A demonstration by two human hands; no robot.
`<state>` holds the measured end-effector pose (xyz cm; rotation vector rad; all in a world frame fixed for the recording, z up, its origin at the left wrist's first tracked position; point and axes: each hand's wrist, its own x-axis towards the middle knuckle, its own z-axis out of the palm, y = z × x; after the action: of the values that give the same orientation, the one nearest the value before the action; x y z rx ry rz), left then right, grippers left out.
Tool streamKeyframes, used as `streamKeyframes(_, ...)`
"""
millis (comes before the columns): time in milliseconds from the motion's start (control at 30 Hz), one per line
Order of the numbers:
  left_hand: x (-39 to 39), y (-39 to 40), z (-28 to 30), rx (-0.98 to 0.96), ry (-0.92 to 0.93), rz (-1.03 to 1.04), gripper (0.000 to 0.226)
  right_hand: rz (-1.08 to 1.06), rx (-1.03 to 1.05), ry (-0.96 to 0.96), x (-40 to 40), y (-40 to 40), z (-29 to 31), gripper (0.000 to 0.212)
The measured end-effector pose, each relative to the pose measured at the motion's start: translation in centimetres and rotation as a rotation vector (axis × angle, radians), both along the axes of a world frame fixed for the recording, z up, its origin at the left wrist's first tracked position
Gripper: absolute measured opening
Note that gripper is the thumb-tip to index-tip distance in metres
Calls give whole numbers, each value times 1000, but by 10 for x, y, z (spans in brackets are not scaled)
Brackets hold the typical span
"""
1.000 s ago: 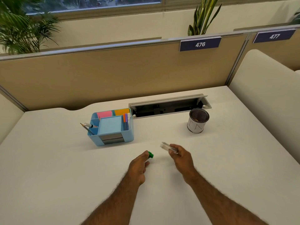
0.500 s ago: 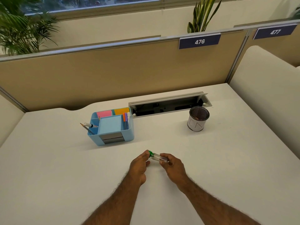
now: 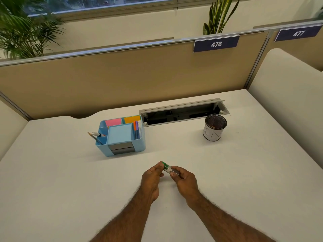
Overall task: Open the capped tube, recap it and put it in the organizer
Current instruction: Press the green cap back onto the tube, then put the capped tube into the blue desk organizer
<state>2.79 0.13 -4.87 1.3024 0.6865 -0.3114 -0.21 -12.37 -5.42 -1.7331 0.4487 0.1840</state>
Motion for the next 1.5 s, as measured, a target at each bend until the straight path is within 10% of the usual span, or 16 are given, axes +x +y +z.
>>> streamKeyframes(200, -4, 1, -1, 16, -14, 53, 22, 15, -3, 31, 2, 4, 5, 24)
streamKeyframes(433, 3, 17, 7, 115, -97, -45, 23, 406, -468, 48, 28, 11, 22, 25)
streamKeyframes(633, 23, 38, 38, 248, -197, -184, 55, 538, -569, -62, 62, 35, 50, 33)
streamKeyframes(967, 62, 135, 60, 1404, -222, -397, 73, 448, -317, -210, 134, 99, 96, 42)
streamKeyframes(1500, 61, 154, 38, 1362, -112, -598, 83, 528, -542, -356, 178, 147, 76, 26)
